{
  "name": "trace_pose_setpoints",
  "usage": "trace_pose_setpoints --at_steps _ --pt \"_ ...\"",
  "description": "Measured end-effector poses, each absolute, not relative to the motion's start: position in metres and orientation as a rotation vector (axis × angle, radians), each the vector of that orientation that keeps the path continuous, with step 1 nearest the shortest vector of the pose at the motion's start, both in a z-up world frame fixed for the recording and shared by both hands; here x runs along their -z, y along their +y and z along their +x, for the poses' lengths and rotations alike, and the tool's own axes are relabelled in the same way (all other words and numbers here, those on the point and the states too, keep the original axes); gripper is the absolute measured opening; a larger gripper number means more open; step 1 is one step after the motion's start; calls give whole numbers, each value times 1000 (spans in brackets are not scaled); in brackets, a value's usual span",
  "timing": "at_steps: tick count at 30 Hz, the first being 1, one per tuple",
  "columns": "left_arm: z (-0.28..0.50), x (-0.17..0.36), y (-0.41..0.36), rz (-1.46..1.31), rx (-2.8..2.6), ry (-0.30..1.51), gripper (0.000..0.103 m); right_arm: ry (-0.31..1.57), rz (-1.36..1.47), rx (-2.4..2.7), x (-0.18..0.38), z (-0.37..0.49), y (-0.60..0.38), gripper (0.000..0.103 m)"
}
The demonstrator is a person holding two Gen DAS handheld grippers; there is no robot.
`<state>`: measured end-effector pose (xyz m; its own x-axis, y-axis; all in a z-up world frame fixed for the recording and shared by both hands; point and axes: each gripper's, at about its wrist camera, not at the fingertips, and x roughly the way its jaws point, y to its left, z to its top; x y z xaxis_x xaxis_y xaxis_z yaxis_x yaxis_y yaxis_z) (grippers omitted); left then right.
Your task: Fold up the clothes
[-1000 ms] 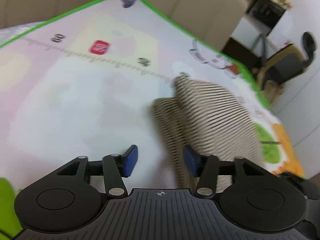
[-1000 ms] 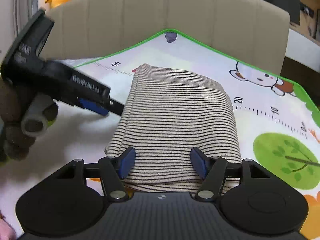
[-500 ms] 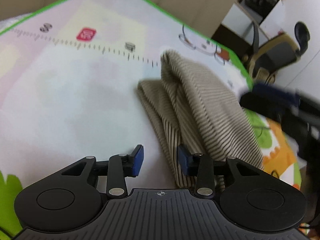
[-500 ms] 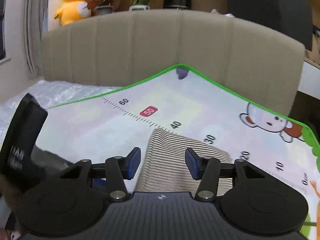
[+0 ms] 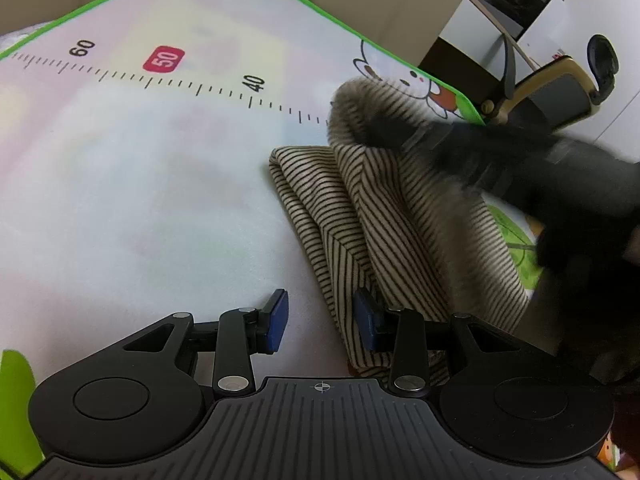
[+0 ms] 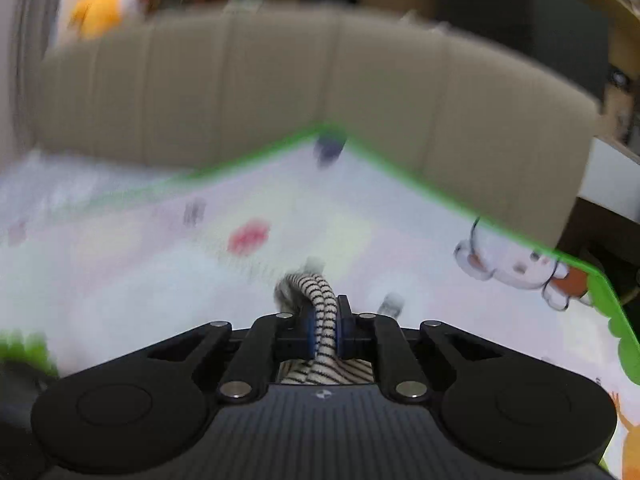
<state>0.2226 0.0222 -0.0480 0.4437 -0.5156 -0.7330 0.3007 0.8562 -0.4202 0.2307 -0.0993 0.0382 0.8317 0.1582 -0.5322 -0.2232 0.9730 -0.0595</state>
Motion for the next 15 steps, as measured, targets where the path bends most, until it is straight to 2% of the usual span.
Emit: trace_pose_setpoints --at_steps 3,8,11,13,15 --pt "223 49 22 -240 511 993 39 564 -31 -217 -50 242 -106 9" --pt "224 49 24 -250 515 996 40 673 77 -296 -24 246 -104 11" --pt "222 49 24 -242 514 996 40 779 154 -344 -2 245 -102 24" --pt "222 49 24 -239 514 999 41 759 194 -357 -5 242 -107 30" --pt "222 50 25 -244 517 1001 42 711 243 -377 -18 235 -116 42"
